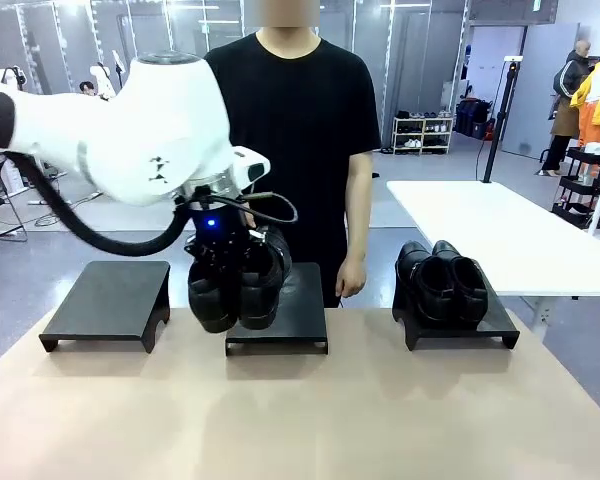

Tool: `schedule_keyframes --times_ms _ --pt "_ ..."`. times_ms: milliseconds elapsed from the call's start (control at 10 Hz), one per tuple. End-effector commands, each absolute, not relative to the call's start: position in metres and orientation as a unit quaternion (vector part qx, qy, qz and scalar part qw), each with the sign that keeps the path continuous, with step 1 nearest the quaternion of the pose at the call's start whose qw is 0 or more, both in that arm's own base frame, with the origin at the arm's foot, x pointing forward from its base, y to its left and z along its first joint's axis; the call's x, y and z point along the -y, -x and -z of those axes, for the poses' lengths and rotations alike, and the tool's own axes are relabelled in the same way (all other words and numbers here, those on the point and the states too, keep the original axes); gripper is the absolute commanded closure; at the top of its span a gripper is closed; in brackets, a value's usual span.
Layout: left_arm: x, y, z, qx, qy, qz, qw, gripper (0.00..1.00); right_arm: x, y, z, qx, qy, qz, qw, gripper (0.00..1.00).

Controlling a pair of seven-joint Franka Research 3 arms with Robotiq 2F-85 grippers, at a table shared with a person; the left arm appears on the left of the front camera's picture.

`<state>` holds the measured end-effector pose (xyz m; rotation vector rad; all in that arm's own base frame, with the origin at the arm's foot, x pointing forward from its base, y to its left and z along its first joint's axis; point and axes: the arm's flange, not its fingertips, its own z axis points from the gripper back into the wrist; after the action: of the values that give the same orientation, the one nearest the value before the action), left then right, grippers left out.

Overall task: Place the shoes on the stand as instructed by the person.
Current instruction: Pick up another pair of Shoes and place it on the Shoes Stand indicated by the person.

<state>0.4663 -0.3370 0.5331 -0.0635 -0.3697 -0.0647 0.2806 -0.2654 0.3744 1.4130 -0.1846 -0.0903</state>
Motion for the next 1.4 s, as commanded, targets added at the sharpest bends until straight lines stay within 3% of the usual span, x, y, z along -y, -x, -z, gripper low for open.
schedule_keyframes --times_ms 0,800,1300 --pt "0.366 -0.501 -0.535 0.231 0.024 0.03 0.972 0.91 0.264 -0.278 -0.375 0.085 -0.643 0.04 0.76 0.0" --pt "0.388 -0.569 -0.471 0.315 0.01 0.004 0.949 0.91 0.264 -0.278 -0.375 0.085 -0.643 0.04 0.76 0.0" --pt "0.393 -0.59 -0.451 0.277 -0.004 0.029 0.96 0.91 0.264 -0.278 -0.375 0.085 -0.643 0.04 0.76 0.0"
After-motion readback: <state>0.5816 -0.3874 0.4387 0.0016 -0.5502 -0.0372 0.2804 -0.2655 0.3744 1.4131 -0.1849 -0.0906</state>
